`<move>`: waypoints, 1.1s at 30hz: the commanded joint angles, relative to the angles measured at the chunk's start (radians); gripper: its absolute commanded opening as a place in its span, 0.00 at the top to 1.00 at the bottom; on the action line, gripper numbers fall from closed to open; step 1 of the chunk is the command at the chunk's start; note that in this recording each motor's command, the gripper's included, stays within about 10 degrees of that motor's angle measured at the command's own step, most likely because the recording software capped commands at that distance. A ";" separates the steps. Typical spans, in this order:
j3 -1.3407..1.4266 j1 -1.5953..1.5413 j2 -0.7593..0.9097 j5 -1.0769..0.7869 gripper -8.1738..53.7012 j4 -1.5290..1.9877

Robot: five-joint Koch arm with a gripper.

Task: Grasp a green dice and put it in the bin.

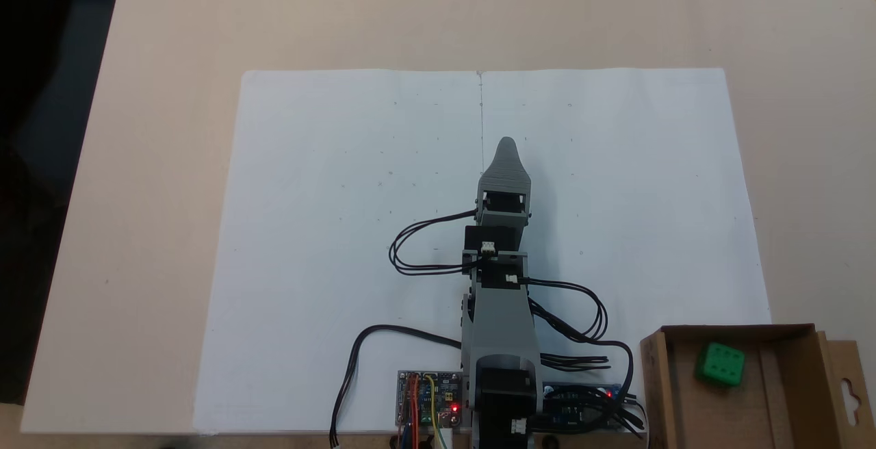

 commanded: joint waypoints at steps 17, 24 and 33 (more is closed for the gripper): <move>0.083 0.061 0.124 0.028 0.11 -0.308; 0.083 0.094 0.123 -0.037 0.12 -0.382; 0.083 0.034 0.121 -0.063 0.15 -0.394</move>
